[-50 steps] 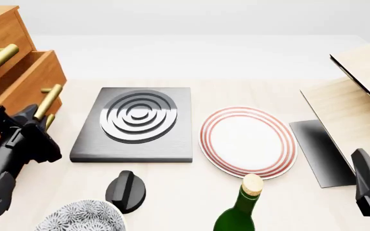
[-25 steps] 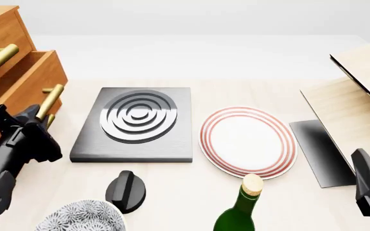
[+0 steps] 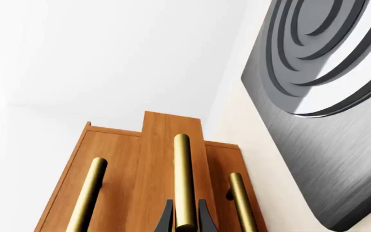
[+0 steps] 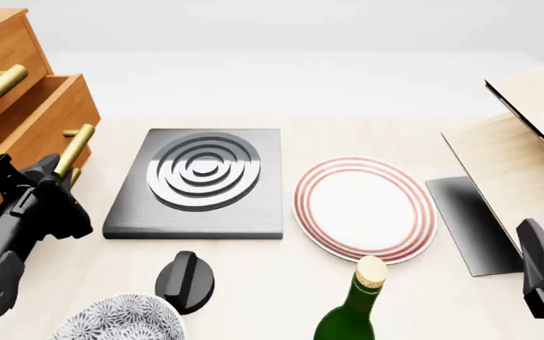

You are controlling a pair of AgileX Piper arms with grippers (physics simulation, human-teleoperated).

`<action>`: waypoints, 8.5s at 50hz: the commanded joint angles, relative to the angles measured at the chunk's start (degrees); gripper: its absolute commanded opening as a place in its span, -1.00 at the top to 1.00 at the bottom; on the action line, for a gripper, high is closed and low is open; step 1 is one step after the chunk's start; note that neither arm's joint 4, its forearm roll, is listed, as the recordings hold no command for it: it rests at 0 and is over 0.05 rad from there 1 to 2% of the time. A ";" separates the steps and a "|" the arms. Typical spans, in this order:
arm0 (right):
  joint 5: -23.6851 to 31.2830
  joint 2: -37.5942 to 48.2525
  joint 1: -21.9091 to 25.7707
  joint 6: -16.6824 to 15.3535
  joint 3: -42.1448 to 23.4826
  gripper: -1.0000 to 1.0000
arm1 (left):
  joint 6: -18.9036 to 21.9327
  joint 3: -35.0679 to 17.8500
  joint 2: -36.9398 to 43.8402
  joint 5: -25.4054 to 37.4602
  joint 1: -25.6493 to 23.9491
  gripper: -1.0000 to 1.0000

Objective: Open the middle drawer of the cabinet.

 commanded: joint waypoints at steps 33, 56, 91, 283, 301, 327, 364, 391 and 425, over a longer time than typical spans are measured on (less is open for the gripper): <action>0.09 -0.25 0.04 0.10 0.01 -1.00 | -0.35 -0.64 -0.63 4.89 -9.60 1.00; 0.10 -0.27 0.03 0.10 0.01 -1.00 | -0.57 -0.85 -0.49 5.39 -10.41 1.00; 0.10 -0.27 0.04 0.09 0.01 -1.00 | -0.31 -1.17 0.43 5.28 -10.53 1.00; 0.09 -0.25 0.04 0.10 0.01 -1.00 | -40.29 -18.09 -64.20 74.39 -25.99 -1.00; 0.09 -0.25 0.04 0.09 0.01 -1.00 | -48.47 -24.76 -66.62 83.32 -24.82 -1.00; 0.09 -0.24 0.05 0.10 0.01 -1.00 | -61.35 -33.64 -63.37 94.19 -19.49 -1.00; 0.10 -0.28 0.02 0.08 0.01 -1.00 | -73.75 -37.61 -57.33 97.24 -10.19 -1.00; 0.10 -0.28 0.03 0.10 0.01 -1.00 | -78.27 -34.79 -53.37 93.62 -6.69 -1.00; 0.10 -0.27 0.03 0.10 0.01 -1.00 | -81.57 -33.58 -47.13 89.68 -2.53 -1.00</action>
